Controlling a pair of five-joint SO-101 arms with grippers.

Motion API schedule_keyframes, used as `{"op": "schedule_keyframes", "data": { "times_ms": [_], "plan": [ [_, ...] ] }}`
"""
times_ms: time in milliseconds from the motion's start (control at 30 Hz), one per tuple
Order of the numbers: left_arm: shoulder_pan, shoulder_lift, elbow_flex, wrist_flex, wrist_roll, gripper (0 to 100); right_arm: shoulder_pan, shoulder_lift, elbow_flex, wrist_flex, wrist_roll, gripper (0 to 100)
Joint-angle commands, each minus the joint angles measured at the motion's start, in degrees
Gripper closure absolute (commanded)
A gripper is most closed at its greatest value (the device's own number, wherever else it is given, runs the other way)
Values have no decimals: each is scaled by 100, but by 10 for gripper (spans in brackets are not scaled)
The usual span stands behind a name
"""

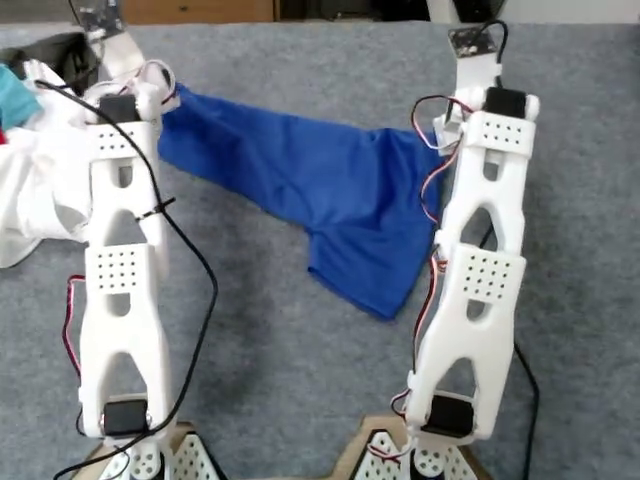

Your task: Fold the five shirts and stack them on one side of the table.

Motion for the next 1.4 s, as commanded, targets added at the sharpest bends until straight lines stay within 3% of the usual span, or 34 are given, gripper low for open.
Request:
{"op": "schedule_keyframes", "data": {
  "times_ms": [0, 133, 300, 500, 700, 1000, 1367],
  "plan": [
    [-308, -198, -53, 536, -35, 898, -286, -31, -189, 44, -53, 782],
    [-492, -207, -97, 1714, -79, 896, -646, -31, -189, 457, -141, 778],
    [-624, -189, -888, 3569, -1081, 896, -1033, -66, -233, 1029, -299, 777],
    [-1090, -523, -818, 3701, -1600, 900, -1130, -127, -681, 2022, -264, 777],
    [-1363, -1042, -563, 3719, -1811, 896, -1112, -637, -400, 2057, -264, 782],
    [-1292, -3090, 2778, 3719, -1820, 896, -971, -2835, 1288, 2057, -264, 779],
    [-941, -5930, 6743, 3684, -2286, 857, -954, -5033, 4804, 2040, -255, 781]
  ]
}}
